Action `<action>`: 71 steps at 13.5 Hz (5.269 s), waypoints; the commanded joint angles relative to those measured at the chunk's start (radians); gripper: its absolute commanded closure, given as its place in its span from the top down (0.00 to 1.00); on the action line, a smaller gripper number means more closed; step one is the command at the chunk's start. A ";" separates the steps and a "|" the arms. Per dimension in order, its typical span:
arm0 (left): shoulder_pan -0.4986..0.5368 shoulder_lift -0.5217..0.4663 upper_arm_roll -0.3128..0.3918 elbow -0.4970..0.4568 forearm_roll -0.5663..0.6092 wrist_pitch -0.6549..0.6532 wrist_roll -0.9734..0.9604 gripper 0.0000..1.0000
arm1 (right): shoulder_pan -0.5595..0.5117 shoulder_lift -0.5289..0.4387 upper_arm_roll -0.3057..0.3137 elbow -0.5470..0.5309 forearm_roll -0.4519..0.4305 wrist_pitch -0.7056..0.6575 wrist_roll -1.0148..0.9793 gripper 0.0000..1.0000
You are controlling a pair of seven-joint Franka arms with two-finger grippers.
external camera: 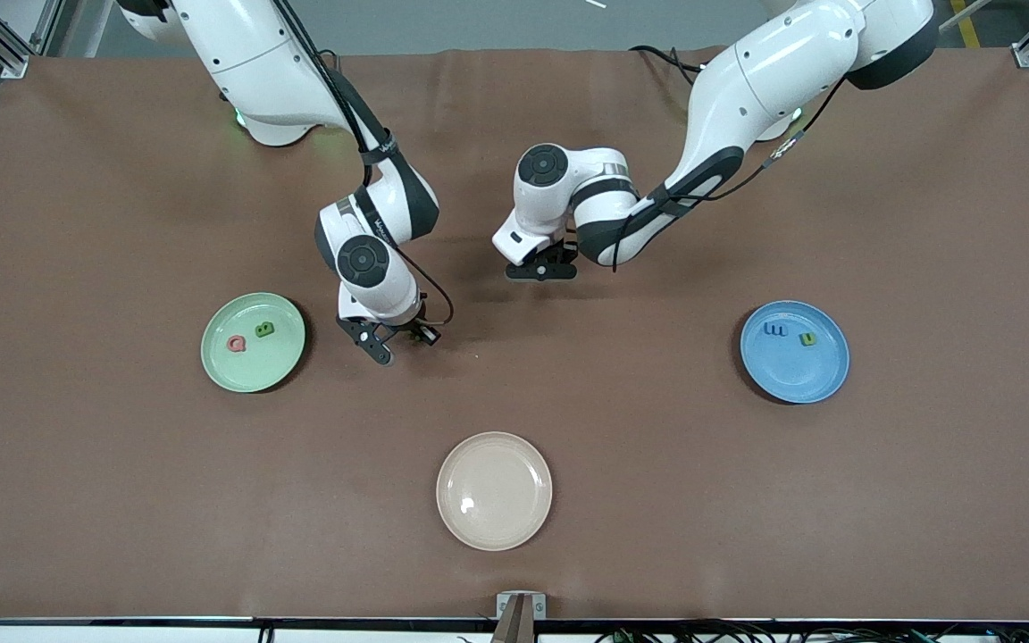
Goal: Sort upper and lower case letters into plates
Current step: 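Lift the x with the left gripper while the right gripper places N, then drop the x in the blue plate while the right gripper reaches c, then grasp the blue c with the right gripper while the left gripper reaches p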
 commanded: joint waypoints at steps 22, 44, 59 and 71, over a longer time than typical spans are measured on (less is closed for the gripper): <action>0.896 -0.041 -0.461 -0.049 0.005 -0.328 0.464 0.08 | -0.452 -0.147 -0.009 -0.193 -0.076 -0.005 -0.716 0.03; 1.008 -0.021 -0.105 -0.066 0.125 -0.120 0.937 0.08 | -0.153 -0.117 0.103 -0.161 0.002 0.067 -0.112 1.00; 1.028 -0.045 -0.333 -0.068 0.059 -0.349 0.779 1.00 | -0.097 -0.158 0.095 -0.275 -0.009 0.104 -0.060 0.70; 0.804 -0.033 -0.613 -0.390 0.127 -0.180 -0.016 1.00 | -0.103 -0.164 0.078 -0.273 -0.052 0.106 -0.058 0.55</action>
